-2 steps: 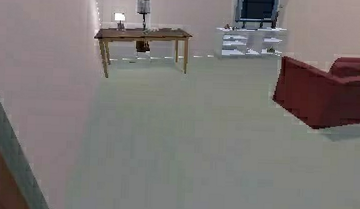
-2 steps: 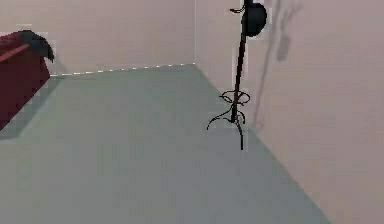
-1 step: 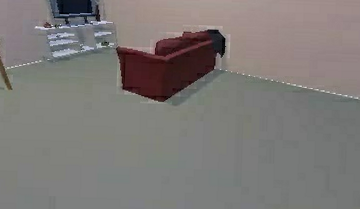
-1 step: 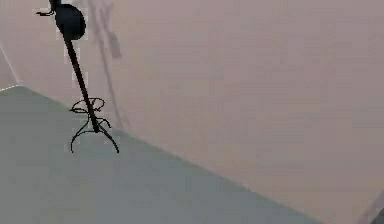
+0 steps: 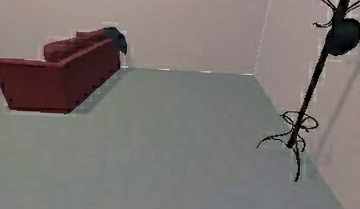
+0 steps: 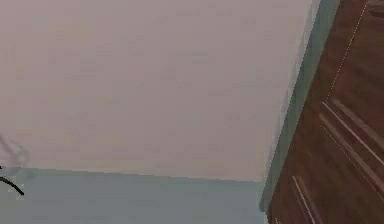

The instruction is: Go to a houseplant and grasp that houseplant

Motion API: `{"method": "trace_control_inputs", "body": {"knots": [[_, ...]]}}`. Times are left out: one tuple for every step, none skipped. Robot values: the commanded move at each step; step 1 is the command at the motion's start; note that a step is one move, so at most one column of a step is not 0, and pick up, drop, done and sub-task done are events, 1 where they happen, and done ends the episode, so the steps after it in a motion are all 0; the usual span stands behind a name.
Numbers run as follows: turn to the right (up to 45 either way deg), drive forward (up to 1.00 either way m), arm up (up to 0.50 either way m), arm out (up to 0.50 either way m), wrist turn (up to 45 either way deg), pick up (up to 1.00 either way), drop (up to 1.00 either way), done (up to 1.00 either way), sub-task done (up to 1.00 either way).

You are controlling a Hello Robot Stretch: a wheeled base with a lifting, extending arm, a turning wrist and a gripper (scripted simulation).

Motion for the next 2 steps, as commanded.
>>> {"method": "trace_control_inputs", "body": {"knots": [[0.0, 0.10, 0.00, 0.00, 0.0, 0.00, 0.00, 0.00, 0.00], [-45.0, 0.00, 0.00, 0.00, 0.0, 0.00, 0.00, 0.00, 0.00]]}}
